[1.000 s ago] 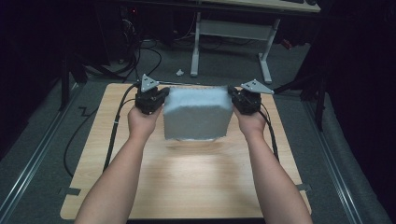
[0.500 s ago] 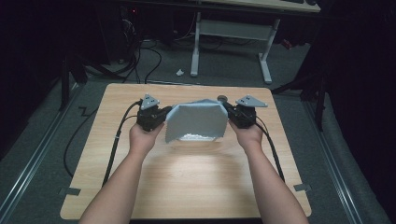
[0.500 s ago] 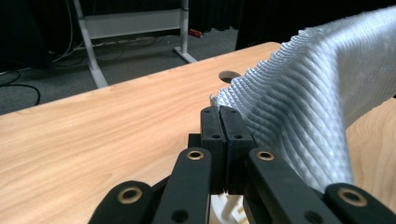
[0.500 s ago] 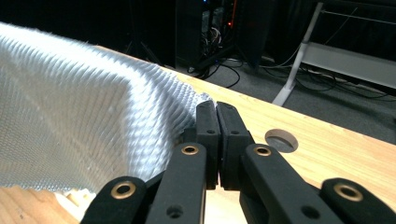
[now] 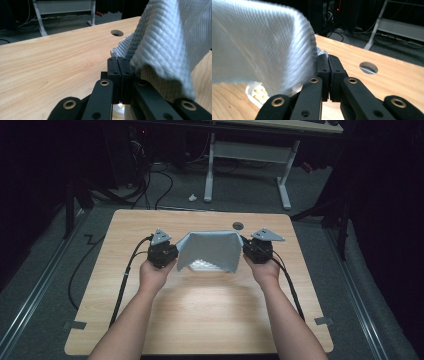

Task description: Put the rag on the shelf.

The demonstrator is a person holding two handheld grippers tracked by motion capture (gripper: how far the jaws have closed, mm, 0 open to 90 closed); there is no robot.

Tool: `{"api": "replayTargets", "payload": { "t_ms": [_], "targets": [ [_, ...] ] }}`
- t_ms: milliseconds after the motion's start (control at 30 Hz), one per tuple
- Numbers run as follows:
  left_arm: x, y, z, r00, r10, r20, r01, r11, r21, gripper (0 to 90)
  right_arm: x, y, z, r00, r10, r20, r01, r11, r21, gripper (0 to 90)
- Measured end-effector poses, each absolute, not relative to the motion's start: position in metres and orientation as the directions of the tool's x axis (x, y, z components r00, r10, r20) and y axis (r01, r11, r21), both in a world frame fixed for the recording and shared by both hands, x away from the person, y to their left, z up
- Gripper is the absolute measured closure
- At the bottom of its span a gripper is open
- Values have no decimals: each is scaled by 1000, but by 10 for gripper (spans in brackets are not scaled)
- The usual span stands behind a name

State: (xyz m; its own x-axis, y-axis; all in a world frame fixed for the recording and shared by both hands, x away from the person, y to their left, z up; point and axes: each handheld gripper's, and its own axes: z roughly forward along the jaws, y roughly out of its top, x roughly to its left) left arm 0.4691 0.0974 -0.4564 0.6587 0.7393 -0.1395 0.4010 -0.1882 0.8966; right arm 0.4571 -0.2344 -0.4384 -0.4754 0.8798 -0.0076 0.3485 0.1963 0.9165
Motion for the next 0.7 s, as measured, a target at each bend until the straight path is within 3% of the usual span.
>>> {"api": "replayTargets", "payload": {
  "t_ms": [700],
  "targets": [
    [468,93,-481,652,736,-183,458,-191,868,885,450,-241,-474,-464,886,23,410,192,892,895]
  ]
}}
